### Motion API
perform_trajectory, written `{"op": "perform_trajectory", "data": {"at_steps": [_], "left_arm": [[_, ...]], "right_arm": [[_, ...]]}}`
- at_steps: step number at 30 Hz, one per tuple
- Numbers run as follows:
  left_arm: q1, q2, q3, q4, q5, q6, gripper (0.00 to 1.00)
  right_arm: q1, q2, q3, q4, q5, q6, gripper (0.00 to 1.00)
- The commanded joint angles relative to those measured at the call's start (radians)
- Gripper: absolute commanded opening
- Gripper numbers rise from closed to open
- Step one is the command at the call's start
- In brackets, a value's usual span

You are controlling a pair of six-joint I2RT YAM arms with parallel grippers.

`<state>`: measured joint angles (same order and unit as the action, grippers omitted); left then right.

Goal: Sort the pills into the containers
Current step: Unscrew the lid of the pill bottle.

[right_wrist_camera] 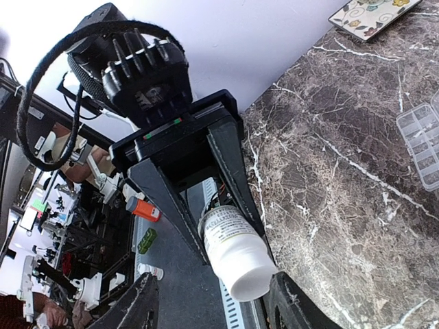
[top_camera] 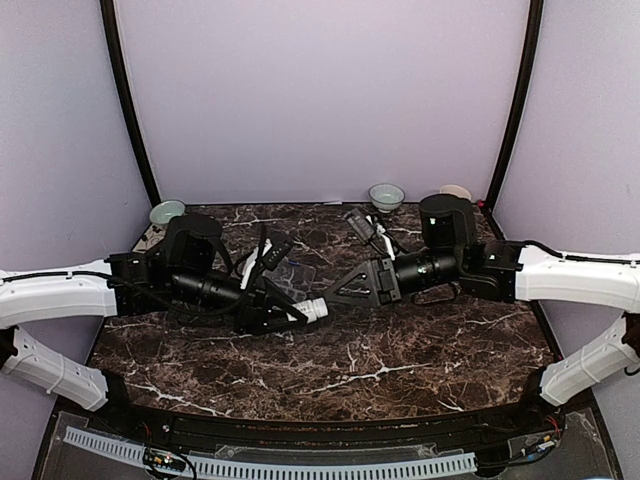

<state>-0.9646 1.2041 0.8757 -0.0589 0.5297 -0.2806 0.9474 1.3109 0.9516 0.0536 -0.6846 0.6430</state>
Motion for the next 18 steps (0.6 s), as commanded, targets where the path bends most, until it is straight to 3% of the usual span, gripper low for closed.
{"op": "perform_trajectory", "data": {"at_steps": [1,18], "left_arm": [[0.011,-0.037,0.038,0.032,0.051,0.004,0.0],[0.053,-0.024,0.041,0.084,0.128,-0.011,0.0]], "right_arm": [[-0.017,0.013,-0.01,0.062,-0.032,0.039,0.55],[-0.041,0.067,0.017,0.089,-0.116,0.076,0.51]]}}
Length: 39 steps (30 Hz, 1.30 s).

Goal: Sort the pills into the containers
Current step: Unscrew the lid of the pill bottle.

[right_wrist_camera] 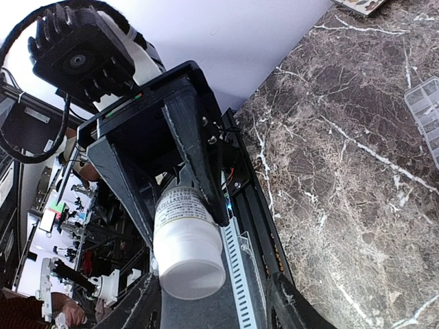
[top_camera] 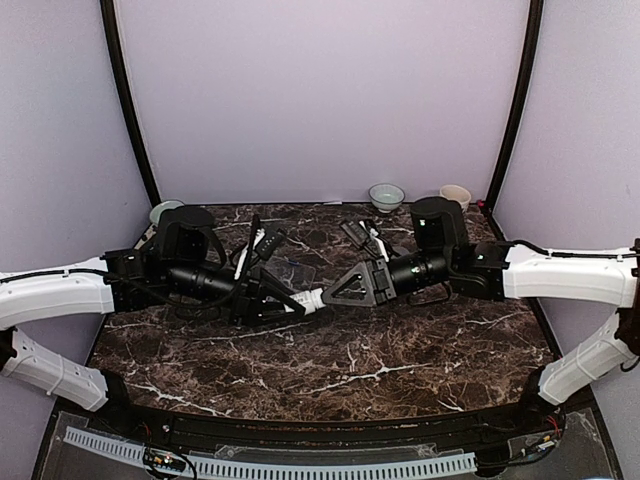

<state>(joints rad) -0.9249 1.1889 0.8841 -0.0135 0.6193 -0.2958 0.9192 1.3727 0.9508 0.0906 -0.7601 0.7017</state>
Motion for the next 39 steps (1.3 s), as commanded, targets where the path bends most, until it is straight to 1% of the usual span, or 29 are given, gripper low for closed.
{"op": "perform_trajectory", "data": {"at_steps": [1,16,21,29,31,33,35,39], "left_arm": [[0.016,-0.005,0.035,0.041,0.045,0.004,0.0],[0.035,0.05,0.044,0.072,0.095,0.013,0.0],[0.043,0.063,0.053,0.071,0.109,0.018,0.0],[0.049,0.083,0.067,0.071,0.114,0.018,0.0],[0.05,0.089,0.077,0.066,0.147,0.017,0.0],[0.052,0.096,0.085,0.063,0.156,0.016,0.0],[0.055,0.099,0.09,0.071,0.169,0.005,0.0],[0.061,0.112,0.106,0.098,0.215,-0.041,0.0]], "right_arm": [[-0.014,0.005,0.019,0.054,-0.043,0.021,0.51],[-0.016,0.021,0.042,0.079,-0.087,0.061,0.48],[-0.016,0.024,0.043,0.081,-0.091,0.065,0.43],[-0.016,0.035,0.051,0.062,-0.091,0.047,0.22],[-0.015,0.039,0.057,0.052,-0.09,0.037,0.17],[-0.016,0.04,0.064,0.037,-0.086,0.021,0.09],[-0.016,0.04,0.07,0.01,-0.08,-0.009,0.04],[-0.016,0.031,0.085,-0.053,-0.061,-0.091,0.01]]}}
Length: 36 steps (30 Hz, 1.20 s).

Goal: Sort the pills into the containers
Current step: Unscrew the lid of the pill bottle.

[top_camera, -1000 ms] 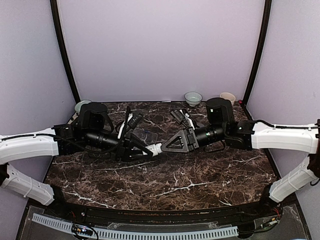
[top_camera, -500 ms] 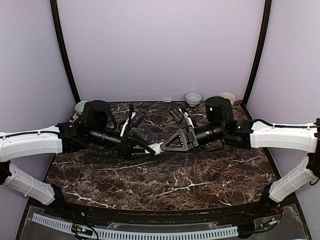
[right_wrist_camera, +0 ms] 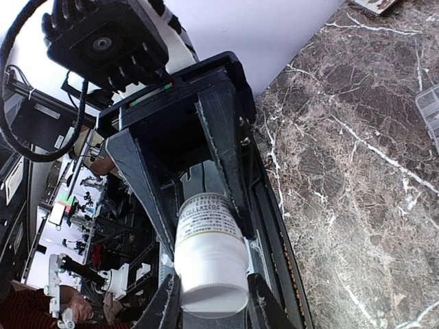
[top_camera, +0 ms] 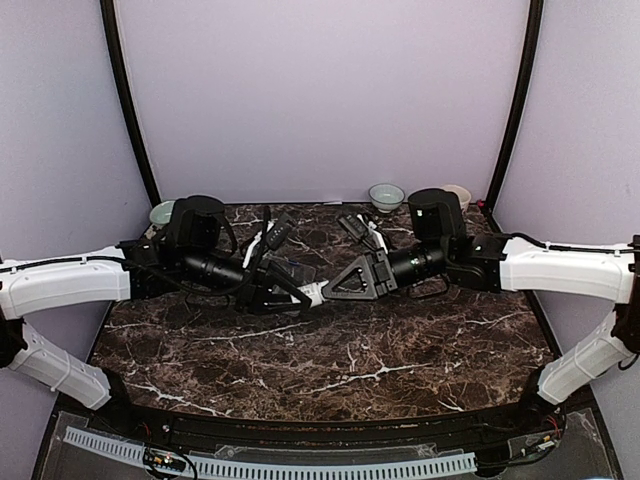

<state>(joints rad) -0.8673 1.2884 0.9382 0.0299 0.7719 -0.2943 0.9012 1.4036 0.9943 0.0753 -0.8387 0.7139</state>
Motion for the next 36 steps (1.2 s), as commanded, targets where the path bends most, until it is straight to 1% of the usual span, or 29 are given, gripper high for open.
{"op": "perform_trajectory", "data": {"at_steps": [1,5,9,20,26,31,34,36], "left_arm": [[0.004,0.018,0.062,0.057,0.074,-0.05,0.0],[0.007,0.049,0.103,0.068,0.138,-0.098,0.0],[0.009,0.073,0.135,0.105,0.205,-0.168,0.0],[0.022,0.139,0.17,0.35,0.382,-0.45,0.0],[0.022,0.173,0.196,0.47,0.449,-0.572,0.0],[0.022,0.196,0.197,0.532,0.487,-0.627,0.0],[0.022,0.217,0.189,0.605,0.509,-0.688,0.0],[0.022,0.23,0.186,0.654,0.523,-0.73,0.0]], "right_arm": [[0.002,-0.004,0.047,-0.052,0.022,-0.125,0.01],[0.002,-0.02,0.069,-0.118,0.058,-0.232,0.01],[0.002,-0.045,0.065,-0.133,0.091,-0.32,0.01],[0.002,-0.122,0.084,-0.209,0.253,-0.525,0.0],[0.006,-0.158,0.089,-0.248,0.319,-0.593,0.0],[0.017,-0.175,0.086,-0.268,0.386,-0.641,0.0],[0.033,-0.184,0.079,-0.272,0.43,-0.672,0.0],[0.036,-0.182,0.081,-0.283,0.446,-0.687,0.03]]}}
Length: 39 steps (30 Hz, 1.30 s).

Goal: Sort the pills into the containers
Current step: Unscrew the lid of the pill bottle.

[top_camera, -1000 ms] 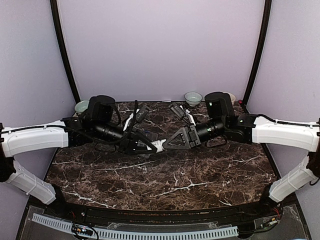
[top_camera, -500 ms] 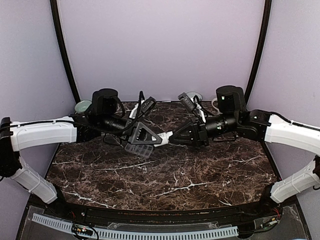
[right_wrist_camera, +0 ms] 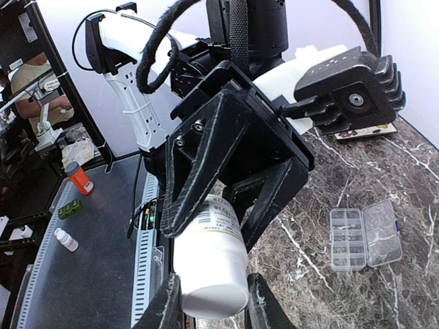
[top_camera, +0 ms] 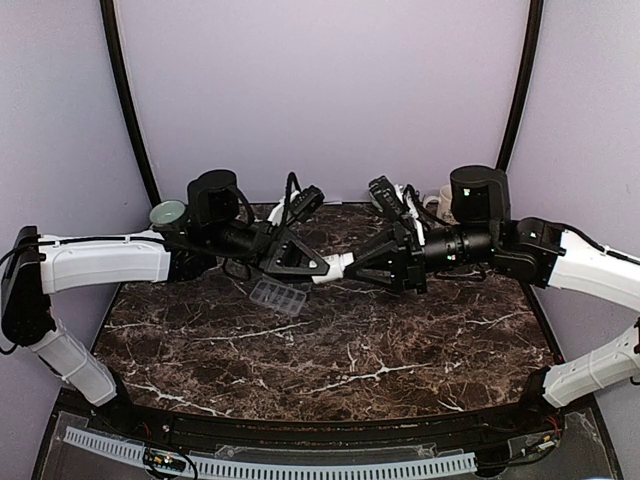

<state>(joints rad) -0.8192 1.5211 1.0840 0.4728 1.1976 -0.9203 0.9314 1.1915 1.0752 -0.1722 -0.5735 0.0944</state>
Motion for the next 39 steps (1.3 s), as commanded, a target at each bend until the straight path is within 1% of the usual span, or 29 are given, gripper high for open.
{"op": "perform_trajectory", "data": {"at_steps": [1,3,6,11,13,20,27,30,35,39], "left_arm": [[-0.025,0.002,0.044,0.218,0.102,-0.11,0.0],[-0.025,0.009,0.05,0.221,0.109,-0.113,0.0],[-0.024,0.018,0.057,0.217,0.115,-0.109,0.0],[-0.022,0.023,0.06,0.198,0.119,-0.09,0.0],[-0.019,0.022,0.06,0.188,0.118,-0.076,0.0],[0.01,0.005,0.052,0.11,0.096,-0.004,0.0],[0.044,-0.03,0.047,-0.042,0.032,0.146,0.0],[0.052,-0.04,0.035,-0.049,0.009,0.173,0.0],[0.057,-0.045,0.037,-0.108,-0.031,0.245,0.0],[0.057,-0.059,0.046,-0.195,-0.085,0.34,0.0]], "right_arm": [[0.006,0.031,0.002,-0.042,0.185,-0.073,0.05],[0.008,0.03,0.003,-0.045,0.183,-0.075,0.12],[0.007,0.029,0.007,-0.045,0.175,-0.066,0.26],[0.007,0.02,0.006,-0.038,0.154,-0.043,0.45],[0.007,0.015,0.007,-0.039,0.152,-0.036,0.5],[0.004,-0.018,-0.002,-0.042,0.166,-0.019,0.58],[-0.008,-0.044,-0.031,-0.018,0.135,0.039,0.6],[-0.012,-0.054,-0.038,-0.01,0.121,0.064,0.6],[-0.037,-0.064,-0.055,0.05,0.045,0.16,0.6],[-0.076,-0.047,-0.059,0.132,-0.052,0.301,0.59]]}}
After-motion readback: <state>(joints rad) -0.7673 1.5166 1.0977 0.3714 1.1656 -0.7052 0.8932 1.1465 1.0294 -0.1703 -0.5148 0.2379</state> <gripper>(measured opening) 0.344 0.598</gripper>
